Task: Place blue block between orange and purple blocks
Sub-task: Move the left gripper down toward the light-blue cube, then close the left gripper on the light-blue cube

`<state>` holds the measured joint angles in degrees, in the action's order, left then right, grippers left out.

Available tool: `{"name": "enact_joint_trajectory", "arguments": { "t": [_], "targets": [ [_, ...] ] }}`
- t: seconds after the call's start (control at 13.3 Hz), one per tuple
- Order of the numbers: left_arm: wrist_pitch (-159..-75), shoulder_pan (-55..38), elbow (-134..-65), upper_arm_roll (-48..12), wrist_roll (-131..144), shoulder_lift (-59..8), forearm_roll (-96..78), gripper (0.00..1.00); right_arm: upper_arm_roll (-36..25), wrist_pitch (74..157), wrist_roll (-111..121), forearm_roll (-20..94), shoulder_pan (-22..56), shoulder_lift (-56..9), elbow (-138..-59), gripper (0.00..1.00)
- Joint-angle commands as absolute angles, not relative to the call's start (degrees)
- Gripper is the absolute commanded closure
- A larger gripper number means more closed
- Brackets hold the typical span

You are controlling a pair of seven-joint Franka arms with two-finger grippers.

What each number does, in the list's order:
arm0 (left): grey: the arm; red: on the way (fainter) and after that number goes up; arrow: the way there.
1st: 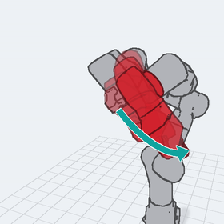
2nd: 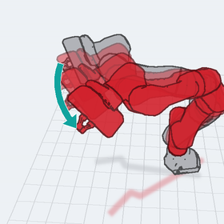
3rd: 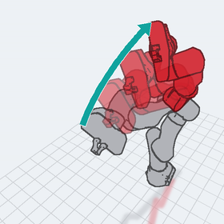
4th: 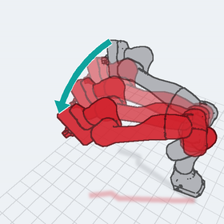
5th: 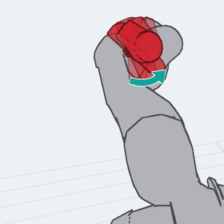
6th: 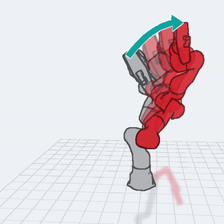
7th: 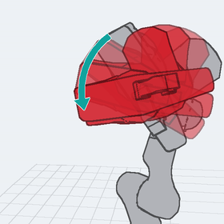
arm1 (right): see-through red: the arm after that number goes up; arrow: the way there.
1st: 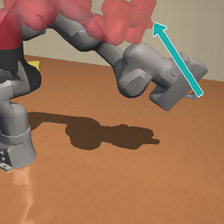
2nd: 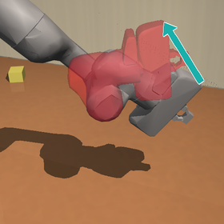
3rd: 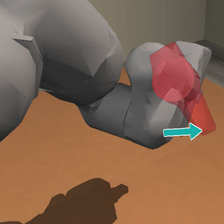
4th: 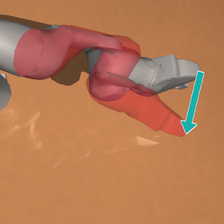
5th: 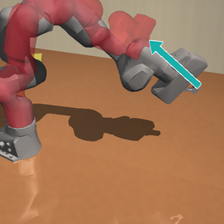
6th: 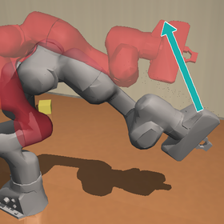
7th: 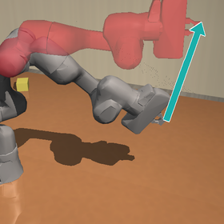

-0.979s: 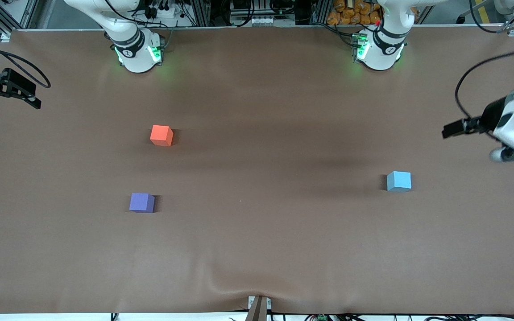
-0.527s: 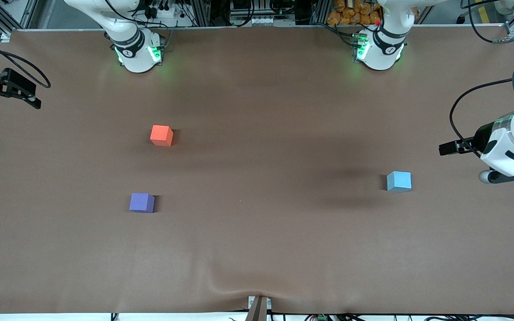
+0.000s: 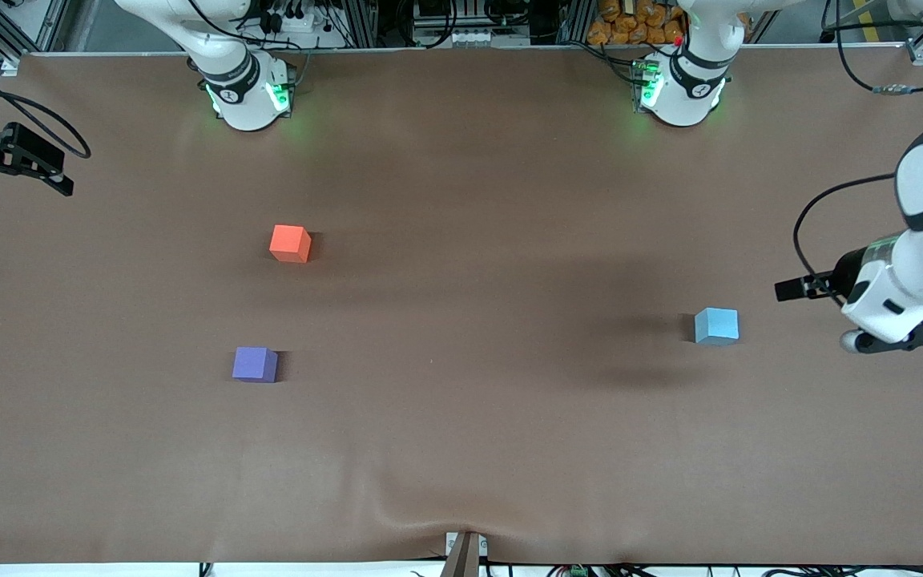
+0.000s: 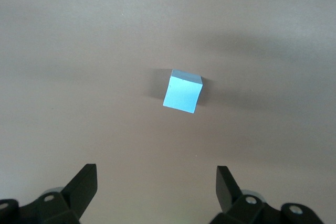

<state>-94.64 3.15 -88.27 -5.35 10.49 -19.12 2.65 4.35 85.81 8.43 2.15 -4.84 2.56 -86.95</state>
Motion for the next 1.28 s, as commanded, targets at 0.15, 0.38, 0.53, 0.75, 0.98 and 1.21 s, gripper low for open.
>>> {"name": "enact_joint_trajectory", "arguments": {
  "t": [0.15,0.38,0.53,0.75,0.98,1.21],
  "targets": [
    [-103.31,2.55,-94.44,-5.71,9.32,-23.55,-1.41,0.0,5.1,85.17,9.32,2.55,-6.5,2.2,-86.13,0.0],
    [-113.18,2.99,-101.06,-5.71,9.14,-24.69,-0.35,0.0,5.1,85.08,9.32,2.55,-6.5,2.28,-86.13,0.0],
    [-118.37,2.9,-104.05,-5.71,9.14,-24.7,-0.35,0.0,5.1,85.08,9.32,2.55,-6.5,2.29,-86.13,0.0],
    [-122.15,2.81,-107.39,-5.71,9.05,-25.58,-0.26,0.0,5.1,85.08,9.23,2.55,-6.5,2.29,-86.13,0.0],
    [-126.65,2.9,-109.95,-5.71,8.44,-26.54,1.05,0.0,5.19,84.9,9.32,2.55,-6.5,2.29,-86.13,0.0],
    [-127.88,3.34,-109.95,-5.71,8.0,-27.68,3.78,0.0,5.19,84.9,9.23,2.55,-6.5,2.28,-86.13,0.0]
  ]
}}
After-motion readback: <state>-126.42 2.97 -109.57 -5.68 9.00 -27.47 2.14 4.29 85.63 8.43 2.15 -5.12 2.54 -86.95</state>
